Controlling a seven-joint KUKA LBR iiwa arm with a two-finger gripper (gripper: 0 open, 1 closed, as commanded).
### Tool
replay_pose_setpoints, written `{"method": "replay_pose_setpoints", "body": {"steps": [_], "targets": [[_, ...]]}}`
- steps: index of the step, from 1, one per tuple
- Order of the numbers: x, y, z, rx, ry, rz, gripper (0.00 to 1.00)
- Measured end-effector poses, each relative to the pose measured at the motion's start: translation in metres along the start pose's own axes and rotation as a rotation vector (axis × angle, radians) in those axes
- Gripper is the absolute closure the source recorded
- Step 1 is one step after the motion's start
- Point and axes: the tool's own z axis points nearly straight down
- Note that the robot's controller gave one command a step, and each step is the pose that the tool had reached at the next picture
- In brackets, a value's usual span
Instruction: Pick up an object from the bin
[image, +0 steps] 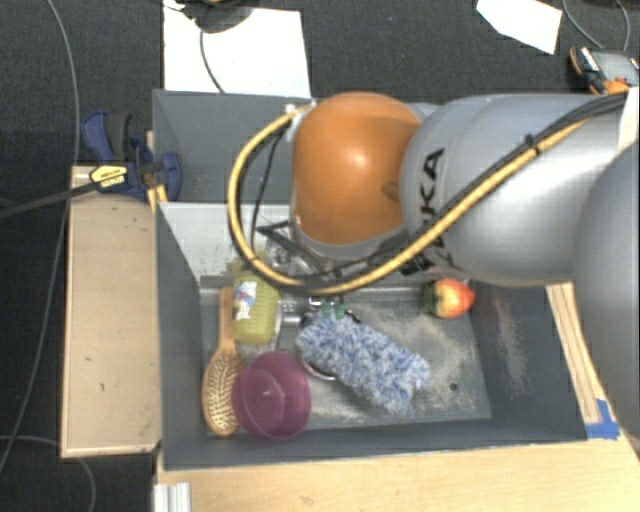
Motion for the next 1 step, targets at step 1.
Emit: {"method": "replay_pose_setpoints", "body": {"steps": [1], "targets": [[0.0,0.0,0.0001,0.0,0.0,0.0,0.0]]}}
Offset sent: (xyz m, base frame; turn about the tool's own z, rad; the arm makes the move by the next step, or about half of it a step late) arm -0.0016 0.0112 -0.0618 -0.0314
